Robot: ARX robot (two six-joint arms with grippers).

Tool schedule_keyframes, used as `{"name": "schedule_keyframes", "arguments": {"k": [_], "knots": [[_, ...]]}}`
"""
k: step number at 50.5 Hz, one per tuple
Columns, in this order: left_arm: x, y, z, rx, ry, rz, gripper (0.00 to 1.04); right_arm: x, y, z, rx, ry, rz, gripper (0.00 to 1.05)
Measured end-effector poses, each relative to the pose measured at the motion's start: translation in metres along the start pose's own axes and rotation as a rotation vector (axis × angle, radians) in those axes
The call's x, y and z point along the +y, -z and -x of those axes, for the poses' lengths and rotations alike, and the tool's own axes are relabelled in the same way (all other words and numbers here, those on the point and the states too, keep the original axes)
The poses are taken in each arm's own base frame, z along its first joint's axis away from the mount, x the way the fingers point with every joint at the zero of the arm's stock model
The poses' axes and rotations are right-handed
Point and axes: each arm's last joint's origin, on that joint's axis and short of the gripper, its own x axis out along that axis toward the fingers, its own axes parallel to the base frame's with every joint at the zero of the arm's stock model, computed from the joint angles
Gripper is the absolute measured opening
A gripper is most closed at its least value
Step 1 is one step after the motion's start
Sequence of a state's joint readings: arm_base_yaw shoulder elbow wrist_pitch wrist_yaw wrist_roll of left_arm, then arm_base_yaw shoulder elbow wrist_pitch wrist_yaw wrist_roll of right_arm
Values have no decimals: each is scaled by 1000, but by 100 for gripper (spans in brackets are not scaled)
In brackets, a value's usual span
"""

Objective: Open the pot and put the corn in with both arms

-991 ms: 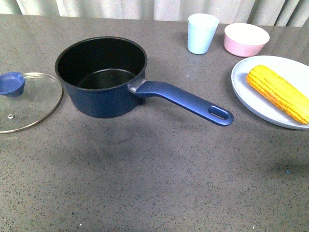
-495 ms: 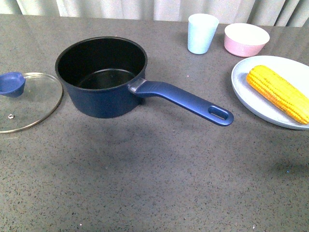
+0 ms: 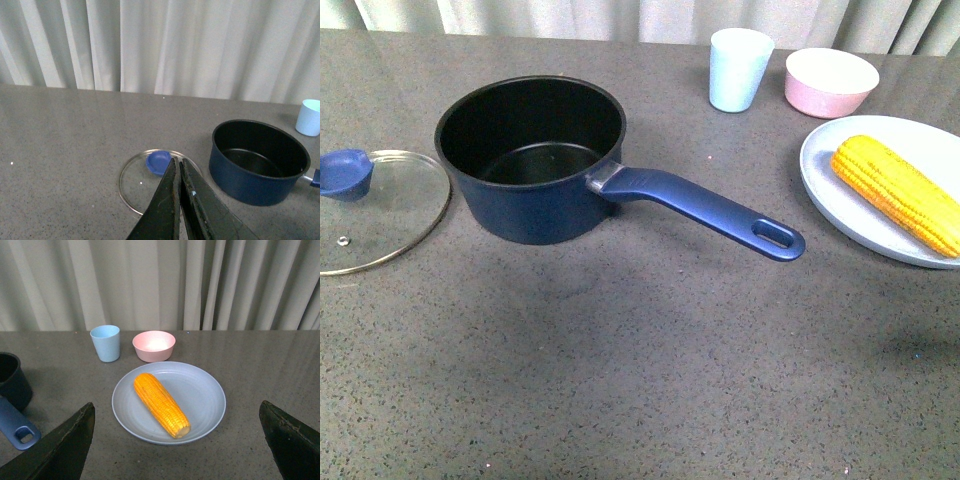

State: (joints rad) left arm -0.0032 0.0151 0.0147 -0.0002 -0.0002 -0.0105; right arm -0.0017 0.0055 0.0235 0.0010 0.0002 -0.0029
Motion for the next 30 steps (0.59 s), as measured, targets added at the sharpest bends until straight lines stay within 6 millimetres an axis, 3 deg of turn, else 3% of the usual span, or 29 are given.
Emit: {"name": "schedule_keyframes", "arguments": {"k": [9,17,30], "knots": [[0,0,0,0,0,1,3,0,0,0,0,0,0,96],[0,0,0,0,0,0,36,0,0,0,0,0,0,96],[0,0,0,0,0,0,78,0,0,0,0,0,0,96]]}}
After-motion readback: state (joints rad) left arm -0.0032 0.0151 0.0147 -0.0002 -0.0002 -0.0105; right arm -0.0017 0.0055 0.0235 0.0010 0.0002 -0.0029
